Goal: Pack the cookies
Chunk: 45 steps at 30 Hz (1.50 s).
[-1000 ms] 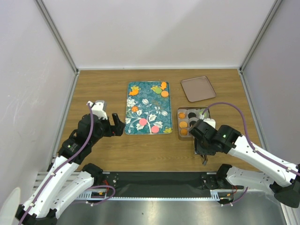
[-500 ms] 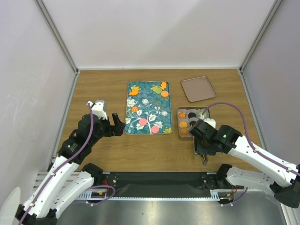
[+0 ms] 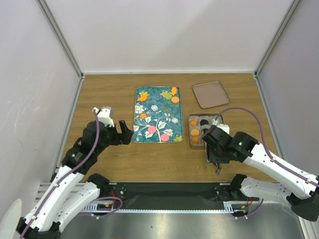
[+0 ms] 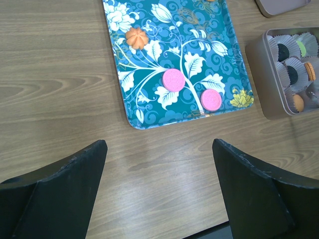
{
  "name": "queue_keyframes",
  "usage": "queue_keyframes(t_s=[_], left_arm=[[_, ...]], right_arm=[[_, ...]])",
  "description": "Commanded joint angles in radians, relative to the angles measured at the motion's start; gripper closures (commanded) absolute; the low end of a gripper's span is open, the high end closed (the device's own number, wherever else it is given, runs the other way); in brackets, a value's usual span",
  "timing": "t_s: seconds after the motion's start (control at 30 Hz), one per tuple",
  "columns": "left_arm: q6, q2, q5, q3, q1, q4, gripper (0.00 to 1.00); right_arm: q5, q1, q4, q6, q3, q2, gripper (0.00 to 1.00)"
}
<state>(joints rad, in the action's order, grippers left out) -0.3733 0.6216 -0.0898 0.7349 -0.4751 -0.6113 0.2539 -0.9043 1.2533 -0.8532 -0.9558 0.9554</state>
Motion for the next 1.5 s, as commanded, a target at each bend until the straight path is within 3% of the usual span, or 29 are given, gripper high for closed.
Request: queue_keyframes(t_s=[0.0, 0.33, 0.57, 0.73, 0.97, 1.13, 1.37, 1.47], left_arm=[[0.010, -0.003, 0.015, 0.018, -0.005, 0.027, 0.06], [0.013, 0.000, 0.016, 0.018, -0.005, 0.030, 0.06], [0.011, -0.003, 0.018, 0.020, -0.005, 0.030, 0.07], [0.001, -0.026, 0.012, 0.069, -0.005, 0.018, 0.08], [0.010, -0.034, -0.105, 0.444, -0.005, -0.111, 0.07], [0.002, -0.036, -0.120, 0.680, -0.005, -0.174, 0.07], [-0.007, -0.034, -0.094, 0.742, -0.005, -0.258, 0.07], [-0.010, -0.043, -0.091, 0.727, -0.005, -0.275, 0.07]], right_arm=[[0.013, 0.016, -0.014, 0.028, -0.064, 0.003, 0.53], [-0.027, 0.117, -0.115, 0.131, -0.147, 0.057, 0.54], [-0.061, 0.079, -0.251, 0.155, -0.225, 0.175, 0.55], [-0.085, 0.048, -0.397, 0.203, -0.369, 0.383, 0.55], [-0.229, 0.036, -0.665, 0.241, -0.569, 0.674, 0.55], [-0.231, -0.027, -0.706, 0.276, -0.820, 0.942, 0.55], [-0.128, -0.128, -0.664, 0.333, -1.344, 1.420, 0.55], [-0.073, -0.140, -0.707, 0.361, -1.422, 1.496, 0.53]])
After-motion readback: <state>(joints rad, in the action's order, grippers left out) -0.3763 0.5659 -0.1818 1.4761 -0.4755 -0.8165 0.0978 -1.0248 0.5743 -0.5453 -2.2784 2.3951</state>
